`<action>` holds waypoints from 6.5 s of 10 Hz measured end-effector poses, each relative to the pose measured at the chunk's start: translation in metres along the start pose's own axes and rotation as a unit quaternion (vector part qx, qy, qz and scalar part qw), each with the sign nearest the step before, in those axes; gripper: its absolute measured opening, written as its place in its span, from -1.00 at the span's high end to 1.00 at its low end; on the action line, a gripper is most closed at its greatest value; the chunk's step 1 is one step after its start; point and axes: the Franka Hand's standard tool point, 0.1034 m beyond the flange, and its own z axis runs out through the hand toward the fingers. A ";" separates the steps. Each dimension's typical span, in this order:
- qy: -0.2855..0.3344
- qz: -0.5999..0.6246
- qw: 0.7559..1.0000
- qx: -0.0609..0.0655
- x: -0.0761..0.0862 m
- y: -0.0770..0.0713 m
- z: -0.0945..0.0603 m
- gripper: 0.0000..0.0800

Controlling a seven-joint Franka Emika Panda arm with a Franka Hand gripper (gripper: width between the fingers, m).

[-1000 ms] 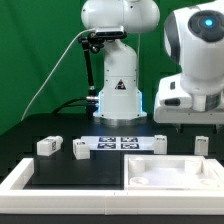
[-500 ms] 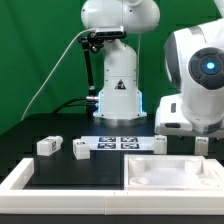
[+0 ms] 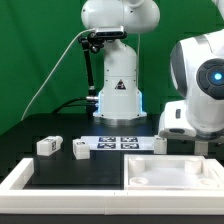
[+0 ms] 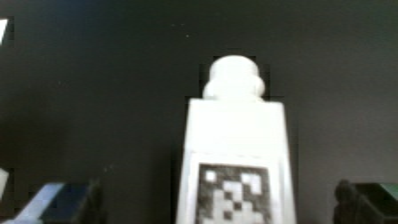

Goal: Assemble one leg

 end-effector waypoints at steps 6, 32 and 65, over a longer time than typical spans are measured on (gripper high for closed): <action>-0.001 0.000 1.000 0.000 0.000 0.000 0.001 0.28; 0.557 -0.199 0.806 -0.024 0.022 0.026 -0.176 0.27; 0.656 -0.200 0.727 -0.018 0.112 0.009 -0.228 0.13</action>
Offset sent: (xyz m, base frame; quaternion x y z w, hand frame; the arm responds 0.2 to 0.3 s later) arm 0.0000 0.0000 0.0000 0.0000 0.0000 0.0000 1.0000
